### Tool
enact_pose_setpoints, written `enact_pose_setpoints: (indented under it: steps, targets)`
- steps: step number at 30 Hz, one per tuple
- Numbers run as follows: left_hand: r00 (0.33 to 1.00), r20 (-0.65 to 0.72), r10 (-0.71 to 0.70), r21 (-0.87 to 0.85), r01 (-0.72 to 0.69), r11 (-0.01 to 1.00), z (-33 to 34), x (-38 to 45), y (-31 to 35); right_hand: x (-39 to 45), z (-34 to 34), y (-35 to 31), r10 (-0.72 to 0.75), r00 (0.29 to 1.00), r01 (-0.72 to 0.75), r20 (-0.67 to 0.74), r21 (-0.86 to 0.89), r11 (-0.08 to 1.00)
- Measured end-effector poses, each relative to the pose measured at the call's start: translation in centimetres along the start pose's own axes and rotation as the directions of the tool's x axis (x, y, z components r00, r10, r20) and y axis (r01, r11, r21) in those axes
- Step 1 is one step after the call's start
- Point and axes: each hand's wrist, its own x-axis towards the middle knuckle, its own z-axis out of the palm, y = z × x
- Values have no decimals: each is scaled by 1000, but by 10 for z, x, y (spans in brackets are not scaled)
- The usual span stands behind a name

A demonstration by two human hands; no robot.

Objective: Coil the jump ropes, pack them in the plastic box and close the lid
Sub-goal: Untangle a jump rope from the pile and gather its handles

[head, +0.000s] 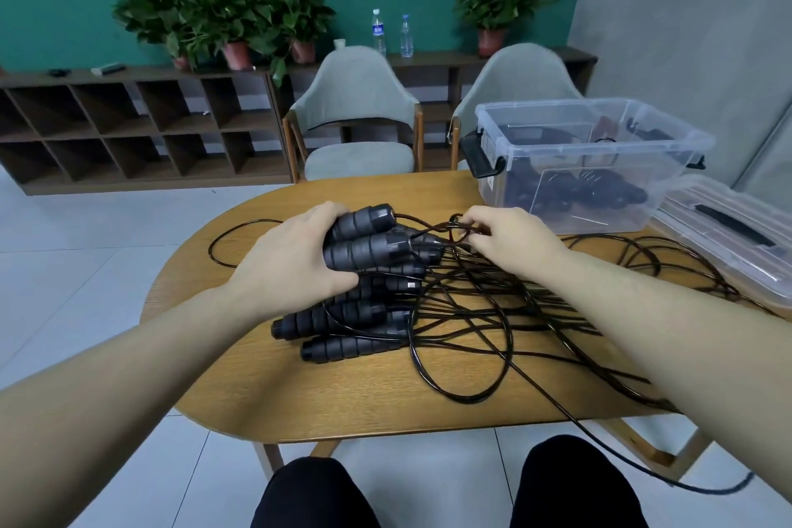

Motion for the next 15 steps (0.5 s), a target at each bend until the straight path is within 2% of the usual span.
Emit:
enact_pose_setpoints:
  steps: [4, 8, 12, 15]
  targets:
    - [999, 22, -34, 97, 32, 995, 2, -3, -15, 5, -7, 17, 39, 999, -41, 15, 188, 981]
    - [991, 130, -43, 202, 16, 979, 7, -9, -34, 4, -18, 28, 17, 999, -28, 39, 319, 947]
    - [984, 180, 6, 263, -54, 963, 9, -17, -45, 9, -23, 36, 92, 995, -69, -43, 383, 921]
    - [981, 188, 51, 215, -92, 972, 8, -22, -49, 14, -22, 39, 140, 987, -97, -84, 390, 916]
